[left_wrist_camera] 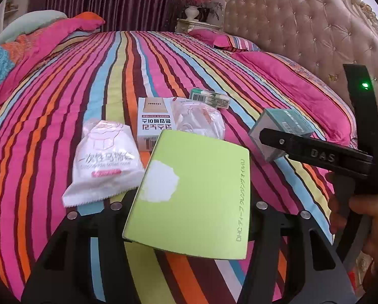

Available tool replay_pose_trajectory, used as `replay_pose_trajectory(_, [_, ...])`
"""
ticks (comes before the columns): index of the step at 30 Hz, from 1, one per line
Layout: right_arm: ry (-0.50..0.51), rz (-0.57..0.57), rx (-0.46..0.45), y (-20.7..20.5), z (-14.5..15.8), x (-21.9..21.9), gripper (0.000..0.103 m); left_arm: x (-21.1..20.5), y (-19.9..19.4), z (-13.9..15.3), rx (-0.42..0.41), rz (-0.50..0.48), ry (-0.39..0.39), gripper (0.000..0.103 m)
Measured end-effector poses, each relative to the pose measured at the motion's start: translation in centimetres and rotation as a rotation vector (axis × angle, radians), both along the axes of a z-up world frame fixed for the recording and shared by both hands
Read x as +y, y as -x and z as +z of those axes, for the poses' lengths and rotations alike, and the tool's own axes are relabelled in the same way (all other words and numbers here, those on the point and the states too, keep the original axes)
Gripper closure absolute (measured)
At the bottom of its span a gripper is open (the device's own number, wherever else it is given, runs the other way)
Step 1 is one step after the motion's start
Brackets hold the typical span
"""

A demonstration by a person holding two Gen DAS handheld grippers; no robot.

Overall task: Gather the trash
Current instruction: 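Grasp the lime-green box with the left tool while the right grasps the teal bear box, then carry the lime-green box and teal box down over the wastebasket with both tools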

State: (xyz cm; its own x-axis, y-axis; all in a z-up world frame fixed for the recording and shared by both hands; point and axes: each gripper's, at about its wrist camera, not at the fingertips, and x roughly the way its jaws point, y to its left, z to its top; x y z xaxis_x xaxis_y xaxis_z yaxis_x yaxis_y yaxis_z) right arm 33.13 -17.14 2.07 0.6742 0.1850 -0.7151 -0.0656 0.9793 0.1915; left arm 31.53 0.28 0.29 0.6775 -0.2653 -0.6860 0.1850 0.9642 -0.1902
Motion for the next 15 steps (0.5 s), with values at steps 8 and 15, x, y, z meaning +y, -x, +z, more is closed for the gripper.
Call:
replay_pose_trajectory(8, [-0.038,0.036,-0.011,5.6,1.2,0.8,0.018,1.5,4.6,1.5,-0.003,0.033,0.022,0.048])
replay_pose_trajectory(15, [-0.059,0.057,-0.021,11.0,2.0,1.2,0.017,2.7,10.2,2.2,-0.002,0.045,-0.008,0.048])
